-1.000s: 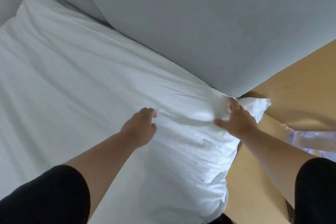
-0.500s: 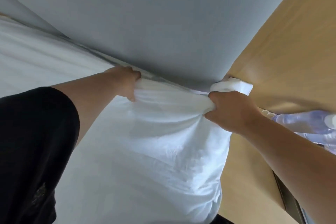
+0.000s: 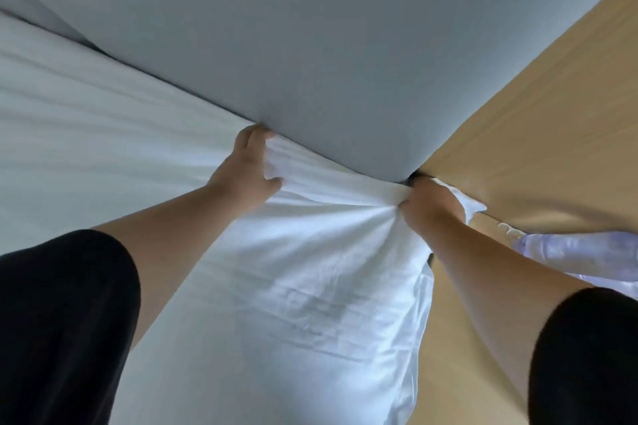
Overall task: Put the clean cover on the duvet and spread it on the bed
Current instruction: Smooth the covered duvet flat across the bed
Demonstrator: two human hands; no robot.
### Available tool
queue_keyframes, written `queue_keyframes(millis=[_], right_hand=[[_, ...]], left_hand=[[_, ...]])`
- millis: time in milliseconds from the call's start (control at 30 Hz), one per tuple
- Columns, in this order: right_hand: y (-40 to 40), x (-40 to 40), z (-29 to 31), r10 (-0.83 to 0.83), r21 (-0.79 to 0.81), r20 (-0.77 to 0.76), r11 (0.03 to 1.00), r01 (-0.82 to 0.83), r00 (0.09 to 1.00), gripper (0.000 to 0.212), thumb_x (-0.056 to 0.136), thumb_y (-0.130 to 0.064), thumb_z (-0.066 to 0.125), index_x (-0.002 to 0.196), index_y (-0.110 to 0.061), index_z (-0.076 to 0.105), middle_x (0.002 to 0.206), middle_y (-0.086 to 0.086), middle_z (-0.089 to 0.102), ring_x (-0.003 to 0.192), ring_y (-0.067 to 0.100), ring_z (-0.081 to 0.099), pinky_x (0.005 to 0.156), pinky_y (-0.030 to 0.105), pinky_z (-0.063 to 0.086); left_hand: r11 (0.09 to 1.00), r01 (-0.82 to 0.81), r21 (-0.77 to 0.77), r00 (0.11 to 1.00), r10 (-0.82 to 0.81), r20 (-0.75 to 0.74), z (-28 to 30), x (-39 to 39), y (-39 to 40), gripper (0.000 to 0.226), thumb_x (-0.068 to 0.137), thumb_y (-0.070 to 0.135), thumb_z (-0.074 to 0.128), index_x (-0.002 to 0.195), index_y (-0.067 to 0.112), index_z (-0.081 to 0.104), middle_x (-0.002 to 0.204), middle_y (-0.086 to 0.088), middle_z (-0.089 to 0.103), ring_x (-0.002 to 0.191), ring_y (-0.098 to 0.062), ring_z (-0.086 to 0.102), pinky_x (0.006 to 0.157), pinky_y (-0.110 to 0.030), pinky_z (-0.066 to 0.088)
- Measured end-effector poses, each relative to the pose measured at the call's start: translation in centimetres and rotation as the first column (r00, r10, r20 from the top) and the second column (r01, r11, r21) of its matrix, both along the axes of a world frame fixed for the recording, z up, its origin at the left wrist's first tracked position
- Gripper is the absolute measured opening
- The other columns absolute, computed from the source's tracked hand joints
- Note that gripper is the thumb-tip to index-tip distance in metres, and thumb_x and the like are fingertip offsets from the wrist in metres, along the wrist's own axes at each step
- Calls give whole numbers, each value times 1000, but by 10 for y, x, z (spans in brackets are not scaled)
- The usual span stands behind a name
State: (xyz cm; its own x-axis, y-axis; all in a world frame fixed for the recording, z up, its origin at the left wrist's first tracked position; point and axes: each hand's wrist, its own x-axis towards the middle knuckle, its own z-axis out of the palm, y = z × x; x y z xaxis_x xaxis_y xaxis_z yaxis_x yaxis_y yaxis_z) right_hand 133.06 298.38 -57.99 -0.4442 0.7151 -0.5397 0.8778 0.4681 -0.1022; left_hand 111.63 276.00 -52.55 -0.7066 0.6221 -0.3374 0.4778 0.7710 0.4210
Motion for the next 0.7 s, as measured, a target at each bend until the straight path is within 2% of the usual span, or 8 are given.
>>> queue_keyframes(millis=[67, 100, 167, 300, 367, 433, 600, 700], right_hand=[[-14, -8, -23, -77, -77, -88, 995, 70, 993, 32, 81, -17, 45, 108, -32, 56, 88, 4, 60, 106, 40, 62, 81, 42, 51], [-23, -10, -33, -120, -109, -122, 988, 107, 985, 42, 86, -16, 45, 126, -24, 51, 110, 10, 63, 118, 40, 58, 88, 44, 50], [-41, -5, -43, -292, -132, -224, 954, 268, 930, 59, 92, -17, 43, 149, -17, 30, 147, 14, 45, 137, 36, 41, 109, 46, 37], [-91, 34, -42, -514, -249, -499, 856, 452, 698, 75, 96, -40, 52, 160, -27, 14, 166, 0, 14, 150, 19, 16, 119, 32, 16], [-114, 48, -45, -527, -300, -468, 850, 434, 709, 76, 94, -60, 42, 159, -37, 10, 167, -16, 2, 147, 6, 13, 111, 29, 20], [-113, 45, -54, -566, -336, -379, 821, 460, 732, 71, 91, -71, 33, 154, -46, 9, 163, -28, 0, 136, 5, 28, 103, 40, 28], [-78, 31, -90, -686, -383, -479, 724, 573, 547, 65, 88, -66, 43, 139, -25, 38, 146, 3, 44, 133, 24, 43, 104, 32, 29], [-60, 38, -101, -798, -455, -419, 598, 660, 434, 79, 75, -74, 44, 140, -30, 39, 132, -6, 54, 131, 28, 48, 105, 37, 32]], left_hand=[[993, 106, -57, 993, -108, -44, -14, 7, -35, 81, 83, 28, 79, 149, 23, 31, 165, 6, 11, 126, -19, 48, 97, -40, 47], [989, 127, -82, 985, -135, -106, -18, 12, -52, 82, 83, 27, 79, 151, 19, 33, 166, 1, 13, 137, -25, 41, 106, -47, 43], [983, 146, -112, 968, -165, -189, -22, 26, -81, 78, 82, 24, 81, 147, 8, 41, 163, -12, 26, 144, -38, 34, 112, -57, 38], [984, 104, -146, 961, -137, -241, -30, 59, -111, 68, 89, 45, 58, 141, 3, 47, 156, -19, 37, 141, -42, 37, 114, -59, 31], [988, 58, -142, 961, -94, -258, -35, 72, -117, 72, 88, 49, 41, 142, 3, 45, 155, -19, 38, 141, -42, 36, 115, -59, 25], [990, 56, -132, 957, -91, -276, -46, 85, -125, 70, 90, 47, 37, 143, 1, 43, 154, -21, 38, 141, -42, 35, 115, -60, 23], [961, 39, -274, 985, -84, -152, -94, 114, -133, 83, 93, 57, 18, 158, 5, 23, 167, -13, 17, 155, -28, 10, 124, -48, 4], [952, 2, -306, 992, -41, -120, -119, 113, -128, 91, 87, 65, 4, 161, 11, 5, 169, -5, -8, 154, -19, -15, 120, -36, -20]])
